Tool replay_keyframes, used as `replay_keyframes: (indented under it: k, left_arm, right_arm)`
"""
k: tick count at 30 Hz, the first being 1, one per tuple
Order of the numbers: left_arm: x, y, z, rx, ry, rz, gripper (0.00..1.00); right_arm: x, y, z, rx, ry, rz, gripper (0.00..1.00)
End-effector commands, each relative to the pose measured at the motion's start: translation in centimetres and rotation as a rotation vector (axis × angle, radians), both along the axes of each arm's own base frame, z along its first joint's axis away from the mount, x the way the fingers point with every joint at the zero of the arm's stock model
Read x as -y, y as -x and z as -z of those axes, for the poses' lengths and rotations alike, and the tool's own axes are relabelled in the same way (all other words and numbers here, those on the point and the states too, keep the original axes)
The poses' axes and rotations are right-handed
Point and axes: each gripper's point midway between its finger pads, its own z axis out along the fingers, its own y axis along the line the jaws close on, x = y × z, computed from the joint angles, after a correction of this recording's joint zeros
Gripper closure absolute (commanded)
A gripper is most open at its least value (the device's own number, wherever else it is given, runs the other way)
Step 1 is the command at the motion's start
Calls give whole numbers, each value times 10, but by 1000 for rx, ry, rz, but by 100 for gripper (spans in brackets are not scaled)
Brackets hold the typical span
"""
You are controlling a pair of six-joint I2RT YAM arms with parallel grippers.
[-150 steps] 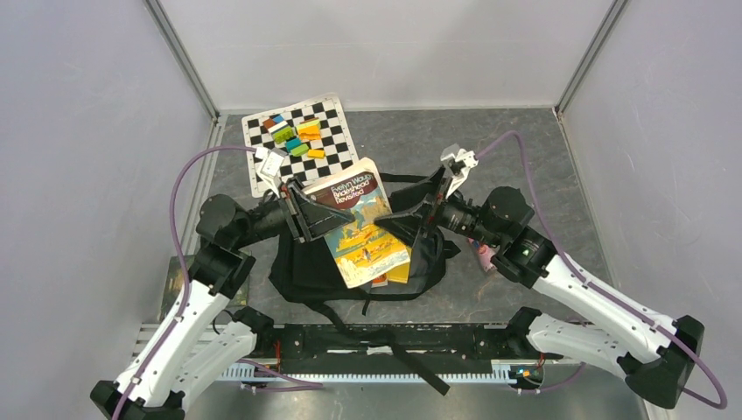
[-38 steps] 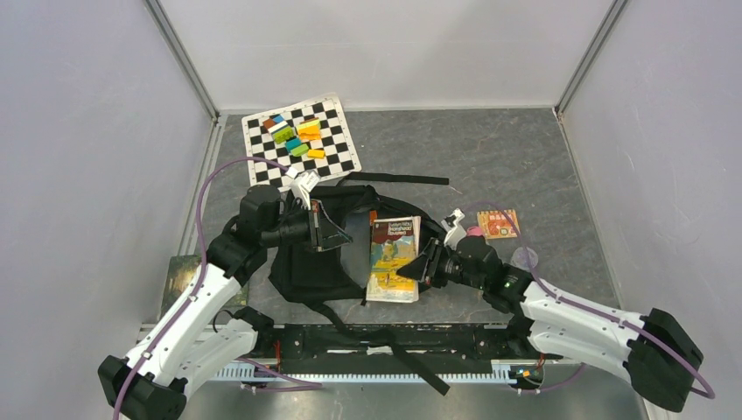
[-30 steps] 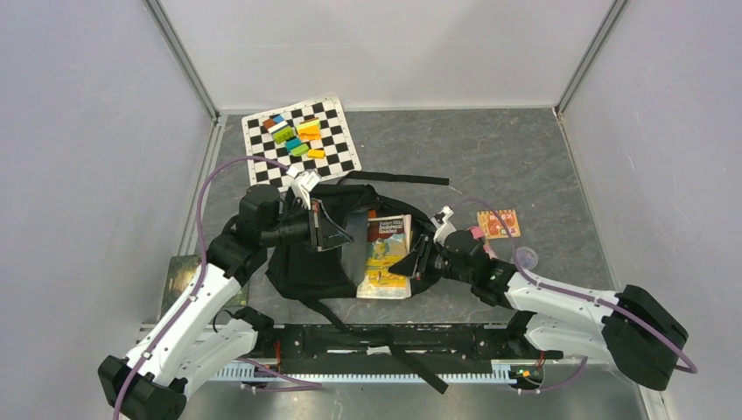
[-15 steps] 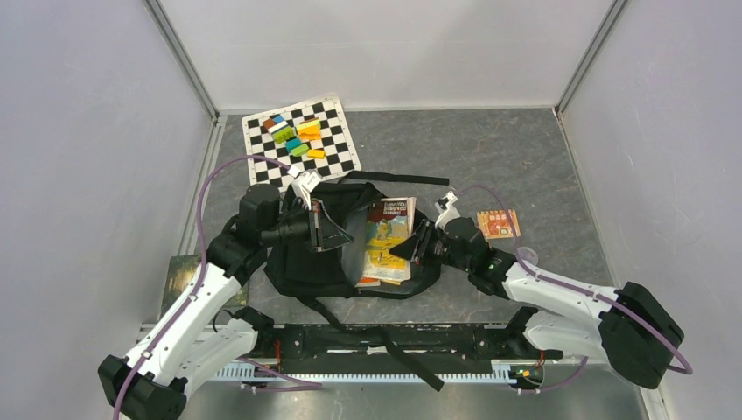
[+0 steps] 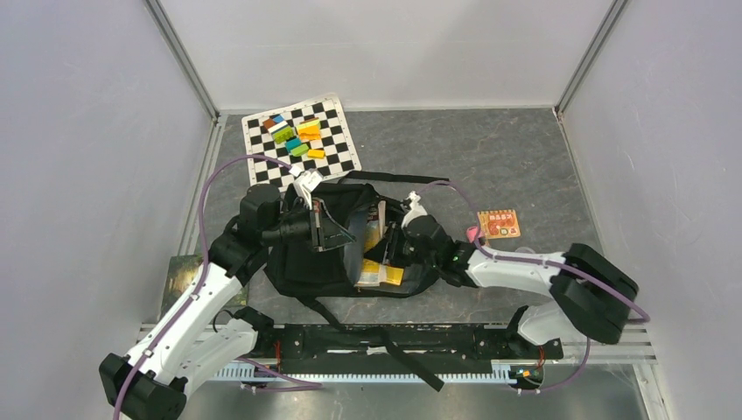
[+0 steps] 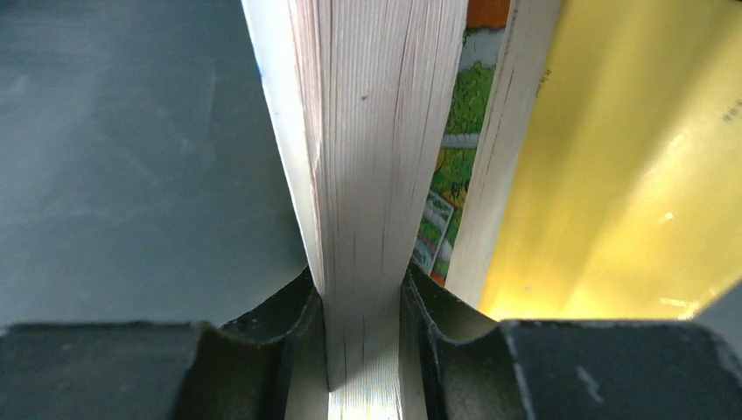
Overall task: Pack the student bag
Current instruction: Place the book in the student bag.
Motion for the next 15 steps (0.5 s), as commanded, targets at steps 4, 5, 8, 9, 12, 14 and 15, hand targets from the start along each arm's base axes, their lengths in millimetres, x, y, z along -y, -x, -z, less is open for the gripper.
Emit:
replay_keyframes:
  k: [4,5,8,9,12,14,15]
  left_arm:
    - [5,-11,-21,82,62,-17,98]
    - [3,-14,-20,86,47,-33,98]
    - [0,-17,-14,81,23,-60,98]
    - [0,-17,-13,78,22,-60,98]
    - [0,-17,-9,68,17,-60,98]
    - [-1,-16,-9,71,13,-63,98]
    - [-1,-17,-9,73,10,-64,98]
  right_arm:
    - [-29,-26,-9,175,55,-54,82]
    - [-25,-23,-7,176,69,-58,70]
    - [-4,-28,-1,217,141,-7,44]
    - [2,-29,-1,232,161,1,38]
    - [15,-30,-2,269,215,11,29]
    - [21,-32,-1,286,247,23,29]
    - [24,-33,-1,290,257,28,31]
